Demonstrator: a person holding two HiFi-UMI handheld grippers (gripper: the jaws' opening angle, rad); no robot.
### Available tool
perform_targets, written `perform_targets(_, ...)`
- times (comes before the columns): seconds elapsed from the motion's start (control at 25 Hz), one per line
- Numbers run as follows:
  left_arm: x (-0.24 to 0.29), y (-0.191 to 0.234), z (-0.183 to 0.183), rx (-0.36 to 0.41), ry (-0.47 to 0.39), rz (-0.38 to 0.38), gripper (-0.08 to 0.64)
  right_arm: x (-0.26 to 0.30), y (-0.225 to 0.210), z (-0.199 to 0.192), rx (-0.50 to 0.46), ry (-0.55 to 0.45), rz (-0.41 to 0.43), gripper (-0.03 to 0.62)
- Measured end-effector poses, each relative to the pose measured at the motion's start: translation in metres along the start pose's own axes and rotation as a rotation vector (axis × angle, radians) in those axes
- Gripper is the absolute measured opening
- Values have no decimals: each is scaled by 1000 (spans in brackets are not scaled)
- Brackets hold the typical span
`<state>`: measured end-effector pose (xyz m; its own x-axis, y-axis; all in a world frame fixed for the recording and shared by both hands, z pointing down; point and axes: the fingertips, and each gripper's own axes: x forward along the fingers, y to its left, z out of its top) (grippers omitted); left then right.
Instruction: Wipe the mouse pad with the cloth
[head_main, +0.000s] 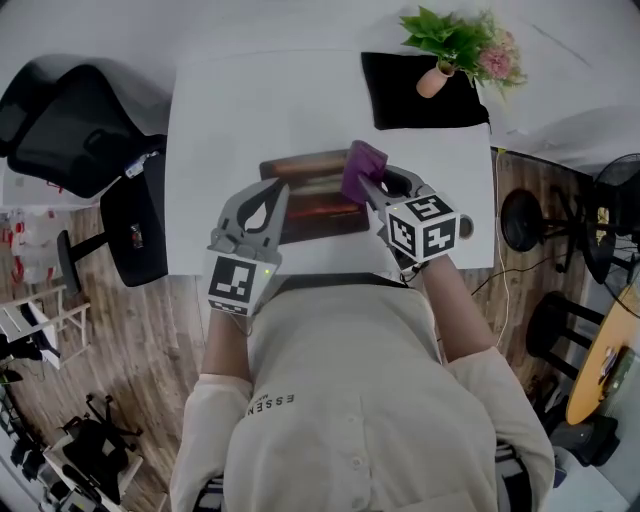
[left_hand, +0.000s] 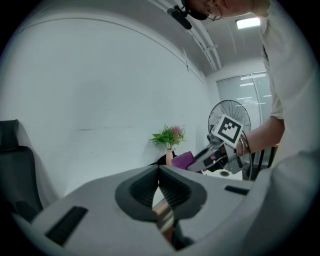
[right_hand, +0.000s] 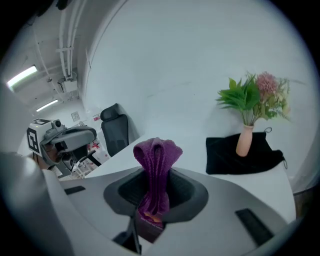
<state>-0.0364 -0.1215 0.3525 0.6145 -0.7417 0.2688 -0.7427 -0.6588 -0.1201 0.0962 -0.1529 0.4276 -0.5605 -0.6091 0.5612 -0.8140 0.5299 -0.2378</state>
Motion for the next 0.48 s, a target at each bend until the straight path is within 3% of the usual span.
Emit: perform_targets(0.48, -17, 56, 55, 67, -115, 79, 3, -43, 23, 112, -177, -393, -124, 101)
